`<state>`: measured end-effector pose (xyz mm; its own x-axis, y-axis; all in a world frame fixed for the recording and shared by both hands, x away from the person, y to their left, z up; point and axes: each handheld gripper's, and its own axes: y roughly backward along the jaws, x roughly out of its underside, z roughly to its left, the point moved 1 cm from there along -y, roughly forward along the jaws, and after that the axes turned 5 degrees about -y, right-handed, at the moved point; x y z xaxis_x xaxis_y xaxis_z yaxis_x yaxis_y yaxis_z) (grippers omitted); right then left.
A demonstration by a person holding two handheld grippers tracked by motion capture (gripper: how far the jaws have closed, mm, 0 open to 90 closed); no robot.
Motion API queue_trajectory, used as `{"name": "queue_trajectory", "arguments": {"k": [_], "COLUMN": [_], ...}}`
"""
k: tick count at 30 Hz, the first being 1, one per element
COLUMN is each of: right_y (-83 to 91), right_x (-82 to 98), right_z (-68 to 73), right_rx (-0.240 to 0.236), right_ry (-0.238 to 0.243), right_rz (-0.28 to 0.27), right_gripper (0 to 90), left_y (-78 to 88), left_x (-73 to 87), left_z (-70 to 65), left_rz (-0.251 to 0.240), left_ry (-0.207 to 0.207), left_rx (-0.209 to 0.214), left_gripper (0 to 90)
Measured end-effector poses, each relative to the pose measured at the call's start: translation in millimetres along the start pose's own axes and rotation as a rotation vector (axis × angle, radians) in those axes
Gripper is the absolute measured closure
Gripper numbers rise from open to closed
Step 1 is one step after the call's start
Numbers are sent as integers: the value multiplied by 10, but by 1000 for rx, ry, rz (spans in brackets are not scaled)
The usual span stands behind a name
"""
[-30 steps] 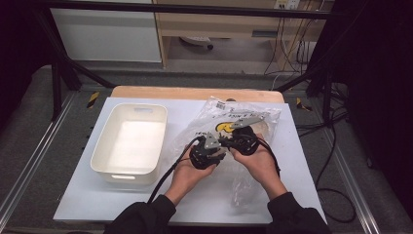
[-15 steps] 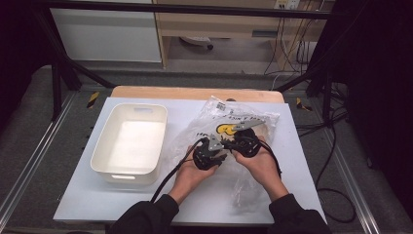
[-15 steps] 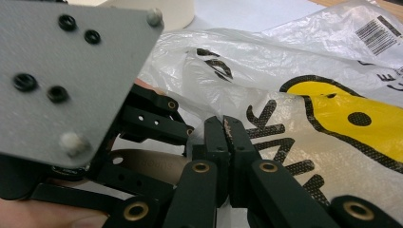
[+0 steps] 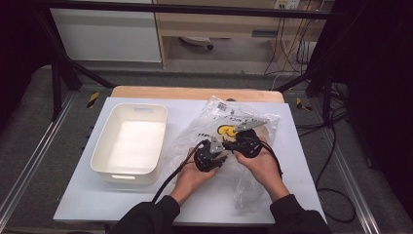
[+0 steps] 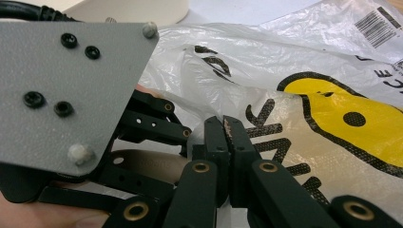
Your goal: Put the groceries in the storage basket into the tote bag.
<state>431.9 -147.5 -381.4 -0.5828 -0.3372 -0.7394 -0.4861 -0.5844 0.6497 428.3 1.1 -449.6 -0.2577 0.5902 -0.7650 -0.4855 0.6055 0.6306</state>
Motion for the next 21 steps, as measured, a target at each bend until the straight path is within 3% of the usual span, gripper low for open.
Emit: {"name": "queue_trajectory", "arguments": {"k": [4, 11, 21], "right_y": [6, 3, -1], "right_x": [9, 10, 44], "right_z": [-10, -14, -5], "right_rx": [9, 10, 9], "right_ry": [3, 2, 1], "right_rz": [3, 3, 1], "right_gripper": [900, 900, 900], "left_y": [-22, -2, 379], "left_x": [11, 37, 124], "left_z": [-16, -24, 1], "left_rz": [-6, -23, -54], "left_ry": [-2, 45, 75], "left_rx": [-12, 22, 11], "left_gripper": [700, 692, 590]}}
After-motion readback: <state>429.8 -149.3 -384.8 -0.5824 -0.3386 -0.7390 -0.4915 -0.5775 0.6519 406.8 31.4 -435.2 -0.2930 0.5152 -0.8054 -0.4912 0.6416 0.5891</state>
